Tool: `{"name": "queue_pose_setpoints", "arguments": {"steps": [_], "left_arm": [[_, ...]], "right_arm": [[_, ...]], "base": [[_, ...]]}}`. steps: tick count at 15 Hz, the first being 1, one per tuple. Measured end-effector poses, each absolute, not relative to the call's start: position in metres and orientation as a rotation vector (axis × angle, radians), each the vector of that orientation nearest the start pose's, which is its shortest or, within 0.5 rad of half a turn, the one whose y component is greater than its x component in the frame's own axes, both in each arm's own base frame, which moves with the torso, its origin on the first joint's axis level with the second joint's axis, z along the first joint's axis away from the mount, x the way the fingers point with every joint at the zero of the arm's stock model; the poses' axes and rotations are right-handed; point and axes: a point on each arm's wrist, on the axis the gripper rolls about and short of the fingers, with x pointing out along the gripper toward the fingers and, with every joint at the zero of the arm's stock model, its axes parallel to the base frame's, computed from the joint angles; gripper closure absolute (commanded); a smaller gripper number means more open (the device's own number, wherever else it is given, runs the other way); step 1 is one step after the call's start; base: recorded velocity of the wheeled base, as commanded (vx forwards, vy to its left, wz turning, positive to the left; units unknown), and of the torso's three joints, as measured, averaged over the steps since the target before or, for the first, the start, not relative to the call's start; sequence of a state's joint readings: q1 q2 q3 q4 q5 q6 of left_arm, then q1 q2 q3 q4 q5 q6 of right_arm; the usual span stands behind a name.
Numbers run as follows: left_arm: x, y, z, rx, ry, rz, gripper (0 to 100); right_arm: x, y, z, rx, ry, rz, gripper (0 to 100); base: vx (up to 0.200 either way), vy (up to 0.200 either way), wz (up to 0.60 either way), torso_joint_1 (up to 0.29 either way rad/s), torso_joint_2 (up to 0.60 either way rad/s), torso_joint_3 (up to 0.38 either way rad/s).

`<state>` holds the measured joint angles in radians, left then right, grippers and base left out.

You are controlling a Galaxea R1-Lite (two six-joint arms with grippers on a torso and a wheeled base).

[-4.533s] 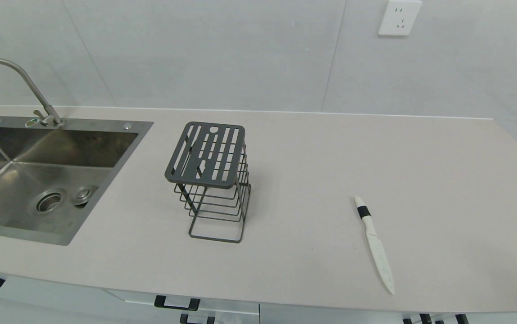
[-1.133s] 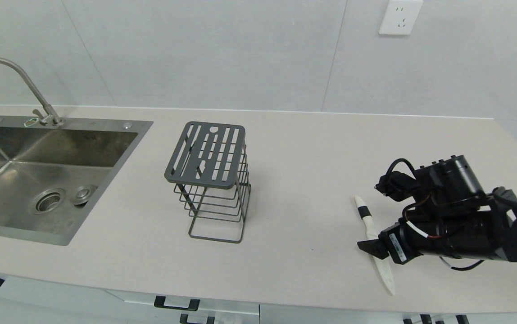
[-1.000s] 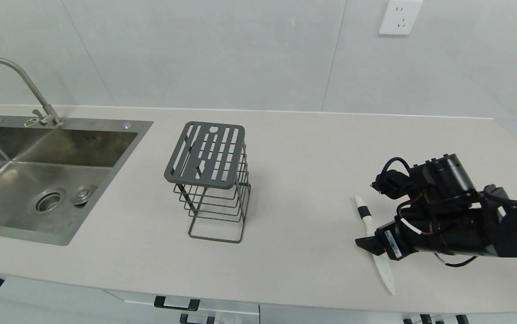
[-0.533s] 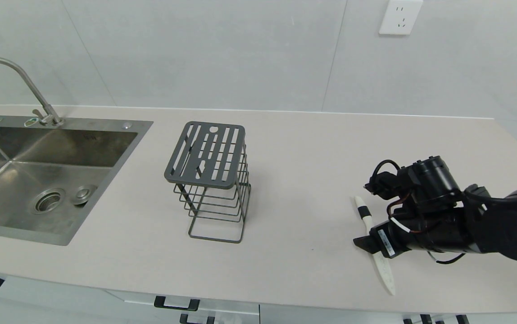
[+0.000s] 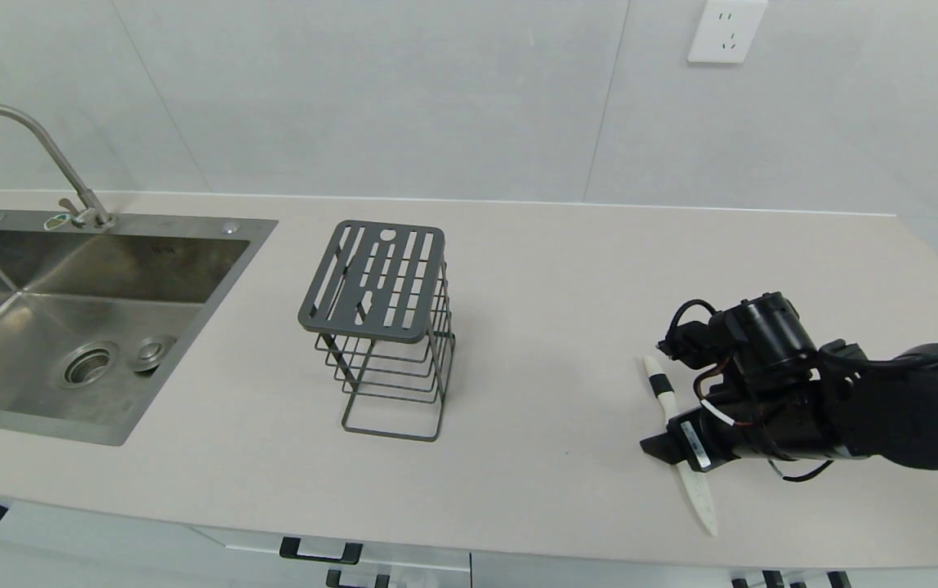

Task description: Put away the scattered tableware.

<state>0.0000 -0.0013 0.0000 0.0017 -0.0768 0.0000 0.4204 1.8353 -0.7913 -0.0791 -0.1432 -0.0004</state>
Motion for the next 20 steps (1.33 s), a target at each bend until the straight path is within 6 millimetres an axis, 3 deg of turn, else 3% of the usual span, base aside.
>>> {"name": "queue_pose_setpoints", "arguments": {"steps": [5, 6, 15, 20], "left_arm": [[-0.023, -0.002, 0.075, 0.000, 0.000, -0.077, 0], [-0.023, -0.002, 0.075, 0.000, 0.000, -0.077, 0], [-0.023, -0.002, 0.075, 0.000, 0.000, -0.079, 0], [-0.023, -0.002, 0.075, 0.001, -0.001, -0.083, 0]], "right_arm": [[0.267, 0.114, 0.091, -0.264, 0.935, 0.249, 0], [0.267, 0.114, 0.092, -0.261, 0.933, 0.253, 100], [0.263, 0.114, 0.076, -0.226, 0.968, 0.275, 100], [0.270, 0.118, 0.104, -0.221, 0.837, 0.305, 100]], "base": [[0.000, 0.000, 0.00, 0.000, 0.00, 0.000], [0.000, 0.000, 0.00, 0.000, 0.00, 0.000], [0.000, 0.000, 0.00, 0.000, 0.00, 0.000], [0.000, 0.000, 0.00, 0.000, 0.00, 0.000]]}}
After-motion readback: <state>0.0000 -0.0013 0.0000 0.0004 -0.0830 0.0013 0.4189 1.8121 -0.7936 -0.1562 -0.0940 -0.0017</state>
